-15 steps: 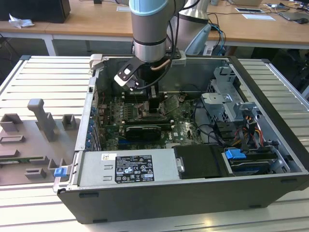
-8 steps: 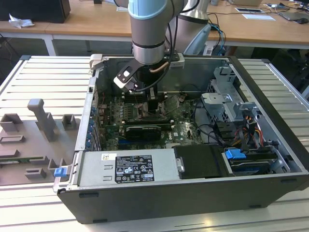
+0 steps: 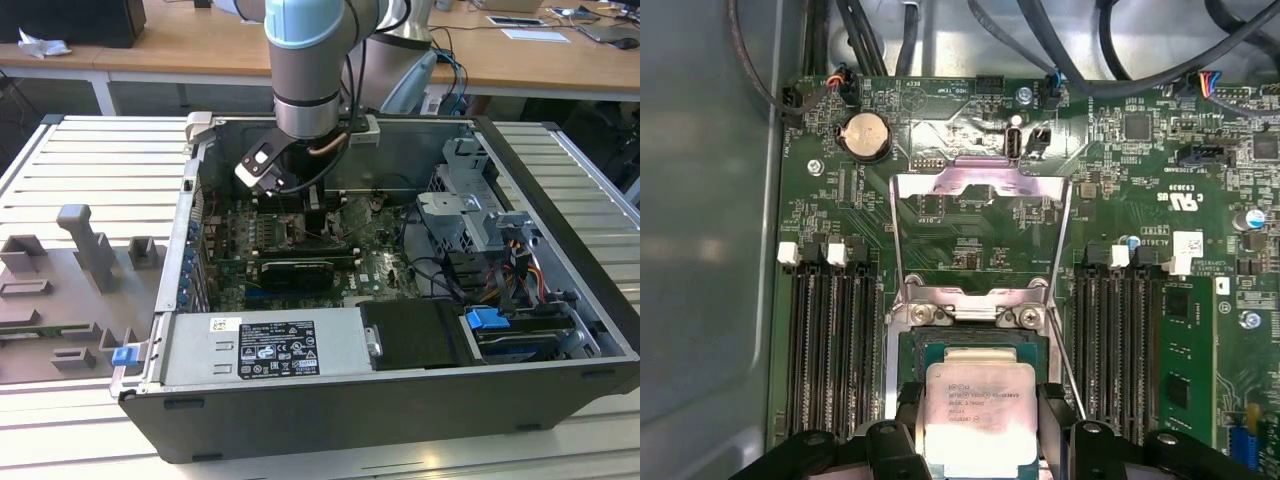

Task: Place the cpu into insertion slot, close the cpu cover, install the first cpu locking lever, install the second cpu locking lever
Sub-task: 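Place the cpu into insertion slot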

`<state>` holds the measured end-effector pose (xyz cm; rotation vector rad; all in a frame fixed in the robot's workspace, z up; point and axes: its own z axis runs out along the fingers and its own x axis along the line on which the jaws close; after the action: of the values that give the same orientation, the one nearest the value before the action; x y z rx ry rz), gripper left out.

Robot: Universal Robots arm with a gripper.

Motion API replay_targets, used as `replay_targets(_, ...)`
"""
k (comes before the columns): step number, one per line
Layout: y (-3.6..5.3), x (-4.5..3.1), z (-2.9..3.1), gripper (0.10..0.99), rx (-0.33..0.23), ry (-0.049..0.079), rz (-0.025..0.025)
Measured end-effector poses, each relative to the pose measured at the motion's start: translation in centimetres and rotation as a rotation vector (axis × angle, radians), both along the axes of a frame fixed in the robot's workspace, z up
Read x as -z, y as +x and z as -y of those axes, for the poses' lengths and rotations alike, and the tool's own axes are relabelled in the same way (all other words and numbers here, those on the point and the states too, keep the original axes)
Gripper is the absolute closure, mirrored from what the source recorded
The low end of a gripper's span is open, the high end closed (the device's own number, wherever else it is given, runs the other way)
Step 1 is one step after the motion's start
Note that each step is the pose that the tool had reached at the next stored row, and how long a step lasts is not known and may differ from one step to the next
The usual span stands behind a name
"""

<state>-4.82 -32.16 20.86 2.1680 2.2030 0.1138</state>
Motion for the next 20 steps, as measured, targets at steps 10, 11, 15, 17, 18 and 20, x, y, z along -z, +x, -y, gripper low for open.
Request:
replay_targets(10, 0.09, 0.63, -0.11, 0.549, 0.023, 0.000, 0.0000)
replay_targets(11, 0.09, 0.67, -0.11, 0.549, 0.024, 0.000, 0.0001)
replay_targets(15, 0.09, 0.76, -0.11, 0.549, 0.026, 0.000, -0.0001)
replay_targets(17, 0.09, 0.77, -0.11, 0.549, 0.026, 0.000, 0.0000)
replay_targets(18, 0.09, 0.77, -0.11, 0.549, 0.026, 0.000, 0.0000)
replay_targets(20, 0.09, 0.77, -0.11, 0.533, 0.026, 0.000, 0.0000)
